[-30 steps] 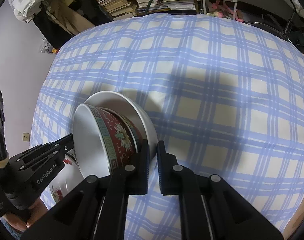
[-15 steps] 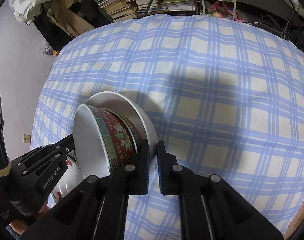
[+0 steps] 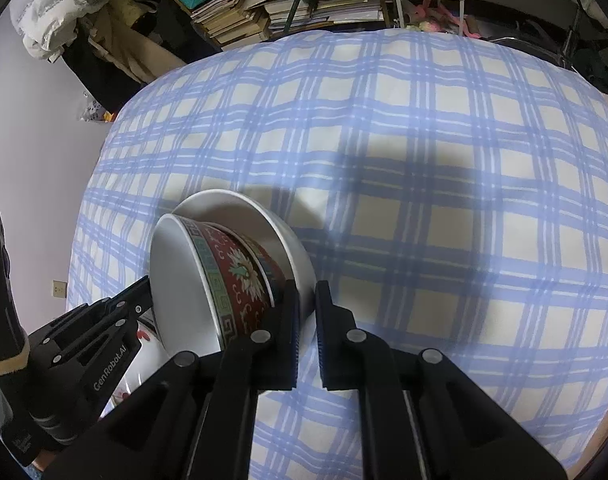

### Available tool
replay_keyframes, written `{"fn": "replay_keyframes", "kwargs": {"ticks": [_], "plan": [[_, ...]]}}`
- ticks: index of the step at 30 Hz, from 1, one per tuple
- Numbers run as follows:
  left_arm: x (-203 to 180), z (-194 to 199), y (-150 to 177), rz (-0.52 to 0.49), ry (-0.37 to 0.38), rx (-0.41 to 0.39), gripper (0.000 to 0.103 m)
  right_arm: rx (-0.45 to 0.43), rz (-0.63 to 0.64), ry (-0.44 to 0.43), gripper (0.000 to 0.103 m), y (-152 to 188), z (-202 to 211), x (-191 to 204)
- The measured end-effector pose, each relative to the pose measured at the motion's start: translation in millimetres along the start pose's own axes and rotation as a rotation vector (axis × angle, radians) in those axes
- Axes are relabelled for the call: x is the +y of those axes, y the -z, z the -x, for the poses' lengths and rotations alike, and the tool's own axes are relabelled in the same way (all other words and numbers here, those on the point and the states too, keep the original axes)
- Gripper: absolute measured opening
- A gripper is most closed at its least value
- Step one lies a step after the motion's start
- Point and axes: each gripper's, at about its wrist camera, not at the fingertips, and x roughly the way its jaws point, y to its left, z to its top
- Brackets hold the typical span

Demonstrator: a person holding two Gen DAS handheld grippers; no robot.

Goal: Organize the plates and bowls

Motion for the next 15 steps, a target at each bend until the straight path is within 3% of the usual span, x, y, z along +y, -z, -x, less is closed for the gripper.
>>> {"fn": "replay_keyframes", "kwargs": {"ticks": [15], "plan": [[-0.8,0.1,1.5,-0.008,-0.017,-0.003,0.002,-0.019,0.024,0.025,0.009,4.7,0.6,7.8]]}}
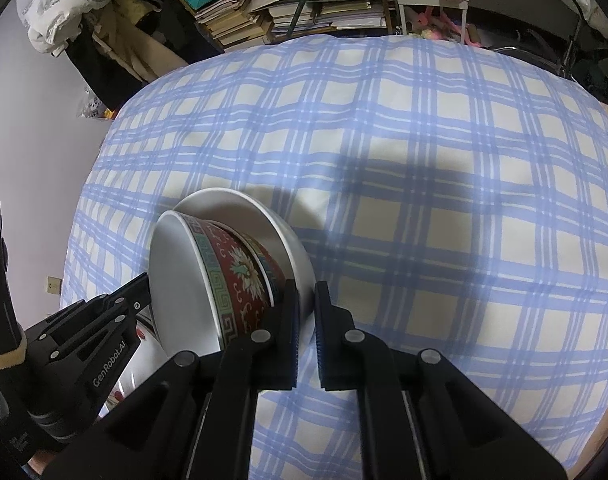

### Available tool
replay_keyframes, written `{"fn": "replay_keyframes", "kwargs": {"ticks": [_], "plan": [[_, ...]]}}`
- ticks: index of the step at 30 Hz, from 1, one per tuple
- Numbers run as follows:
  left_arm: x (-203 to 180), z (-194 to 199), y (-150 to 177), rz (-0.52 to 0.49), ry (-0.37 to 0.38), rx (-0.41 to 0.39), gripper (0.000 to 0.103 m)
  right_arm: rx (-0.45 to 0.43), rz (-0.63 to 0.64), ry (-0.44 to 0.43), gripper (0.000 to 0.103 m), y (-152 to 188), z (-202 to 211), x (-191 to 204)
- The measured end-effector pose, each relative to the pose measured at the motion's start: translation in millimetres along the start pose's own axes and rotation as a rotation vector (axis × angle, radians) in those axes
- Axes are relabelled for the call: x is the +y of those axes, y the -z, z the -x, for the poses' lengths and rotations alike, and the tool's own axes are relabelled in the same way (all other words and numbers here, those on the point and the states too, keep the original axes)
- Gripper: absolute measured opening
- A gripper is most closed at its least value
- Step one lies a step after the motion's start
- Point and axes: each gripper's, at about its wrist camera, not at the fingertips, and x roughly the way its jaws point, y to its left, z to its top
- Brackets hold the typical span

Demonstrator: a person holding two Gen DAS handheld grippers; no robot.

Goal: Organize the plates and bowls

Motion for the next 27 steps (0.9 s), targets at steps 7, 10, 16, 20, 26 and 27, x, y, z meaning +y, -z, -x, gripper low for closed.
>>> {"fn": "replay_keyframes", "kwargs": {"ticks": [7,10,16,20,26,27], "plan": [[3.7,-3.1,-5.1,-0.012,0.018,0.044,0.003,0.009,0.024,0.04,0.008,-1.8,1.7,10.2],[3.8,-3.0,-5.2,-0.017,0.019,0.047,0.003,0.014,0.031,0.041,0.008,-3.0,1.5,13.5],[5.4,-5.7,-4.6,-0.017,0.03,0.038,0.003,0.047,0.06,0.06,0.009,-3.6,-0.8,15.0],[7.3,-6.6,-3.2,0.014,0.031,0.021,0.003,0.045,0.069,0.065,0.01,-3.7,-1.0,16.5],[2.4,-6.3,-3.9,-0.01,0.012,0.038,0.003,0.063,0.054,0.062,0.01,-5.7,-2.9,15.5],[1.1,-4.8,-3.3,-0.015,0.011,0.041,0.003,0.066,0.053,0.061,0.01,-6.3,-3.7,15.5]]}}
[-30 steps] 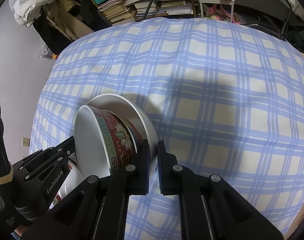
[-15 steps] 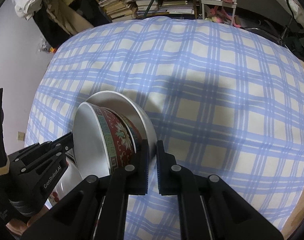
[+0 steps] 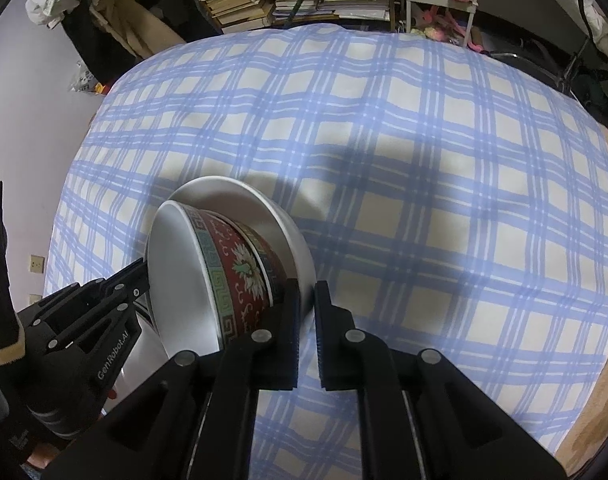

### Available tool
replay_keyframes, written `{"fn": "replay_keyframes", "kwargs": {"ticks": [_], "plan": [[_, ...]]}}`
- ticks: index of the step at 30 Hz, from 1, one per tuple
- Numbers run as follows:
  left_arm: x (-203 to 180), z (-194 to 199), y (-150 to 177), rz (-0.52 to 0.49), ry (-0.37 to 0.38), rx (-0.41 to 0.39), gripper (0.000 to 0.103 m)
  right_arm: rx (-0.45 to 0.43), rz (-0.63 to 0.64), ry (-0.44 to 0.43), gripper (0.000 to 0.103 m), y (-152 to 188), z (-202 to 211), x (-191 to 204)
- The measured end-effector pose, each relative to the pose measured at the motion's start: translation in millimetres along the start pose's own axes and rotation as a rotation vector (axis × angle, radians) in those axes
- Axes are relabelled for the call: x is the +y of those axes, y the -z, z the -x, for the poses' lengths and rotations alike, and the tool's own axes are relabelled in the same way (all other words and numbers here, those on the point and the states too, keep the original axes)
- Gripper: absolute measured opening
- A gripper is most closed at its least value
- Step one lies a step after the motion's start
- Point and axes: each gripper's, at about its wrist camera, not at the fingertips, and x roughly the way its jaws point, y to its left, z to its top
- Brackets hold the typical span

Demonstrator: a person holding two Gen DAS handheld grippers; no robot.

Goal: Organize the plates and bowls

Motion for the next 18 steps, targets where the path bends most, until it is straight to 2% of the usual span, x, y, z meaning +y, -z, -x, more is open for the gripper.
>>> {"fn": "replay_keyframes", "kwargs": {"ticks": [8,13,16,18], "plan": [[2.1,-0.6,-0.1,0.0,0.019,-0.009,0.003,-0.004,-0.065,-0.009,0.01,0.7,1.5,-6.2],[7.1,-2.2,-5.4,0.028,0.048,0.034,0.003,-0.004,0.012,0.026,0.009,1.1,3.7,3.1],[7.4,1.0,-8.3,0.007,0.06,0.045,0.003,0.005,0.022,0.036,0.009,0.3,7.6,6.1],[11.9,3.9,-10.1,0.02,0.094,0.059,0.003,0.005,0.021,0.039,0.01,2.9,11.1,5.9]]}}
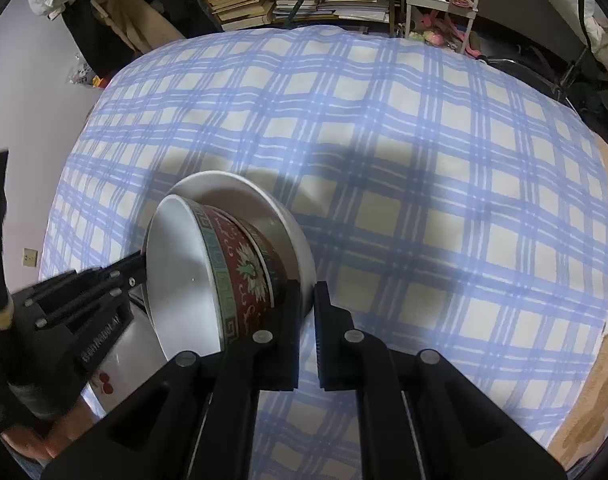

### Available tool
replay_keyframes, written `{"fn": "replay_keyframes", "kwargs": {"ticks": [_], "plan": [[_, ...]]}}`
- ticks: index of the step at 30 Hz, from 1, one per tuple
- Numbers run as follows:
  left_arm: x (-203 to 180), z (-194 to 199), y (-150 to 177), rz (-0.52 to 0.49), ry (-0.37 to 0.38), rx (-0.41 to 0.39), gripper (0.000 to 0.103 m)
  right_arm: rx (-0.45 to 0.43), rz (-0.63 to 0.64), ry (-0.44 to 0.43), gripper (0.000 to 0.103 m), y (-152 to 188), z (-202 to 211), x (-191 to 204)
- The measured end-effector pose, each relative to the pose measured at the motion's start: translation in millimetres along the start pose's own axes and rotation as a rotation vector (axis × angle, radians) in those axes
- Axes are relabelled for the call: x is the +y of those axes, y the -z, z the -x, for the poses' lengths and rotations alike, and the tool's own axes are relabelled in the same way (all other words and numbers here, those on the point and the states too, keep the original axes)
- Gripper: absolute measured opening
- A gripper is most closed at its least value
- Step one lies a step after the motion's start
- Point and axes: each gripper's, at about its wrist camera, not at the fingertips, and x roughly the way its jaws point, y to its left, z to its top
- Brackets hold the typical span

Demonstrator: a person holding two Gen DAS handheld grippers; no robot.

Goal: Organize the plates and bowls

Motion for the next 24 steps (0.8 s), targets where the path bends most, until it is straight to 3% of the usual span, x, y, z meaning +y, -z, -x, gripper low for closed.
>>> {"fn": "replay_keyframes", "kwargs": {"ticks": [6,9,16,24], "plan": [[-3.5,3.8,0.6,-0.02,-0.008,0.005,0.003,0.016,-0.095,-0.042,0.01,2.5,3.0,-11.1],[-1.7,-1.7,-0.2,-0.003,0.003,0.016,0.003,0.021,-0.062,-0.014,0.008,3.3,1.5,-7.5],[-15.2,-3.7,6.5,-0.086,-0.073,0.008,0.006,0.102,0.056,0.027,0.008,-3.4,-7.0,0.8],[-4.4,-11.8,4.3,-0.008,-0.021,0.005,0.006,0.089,0.032,0.027,0.009,-3.8,-9.9,2.5]]}}
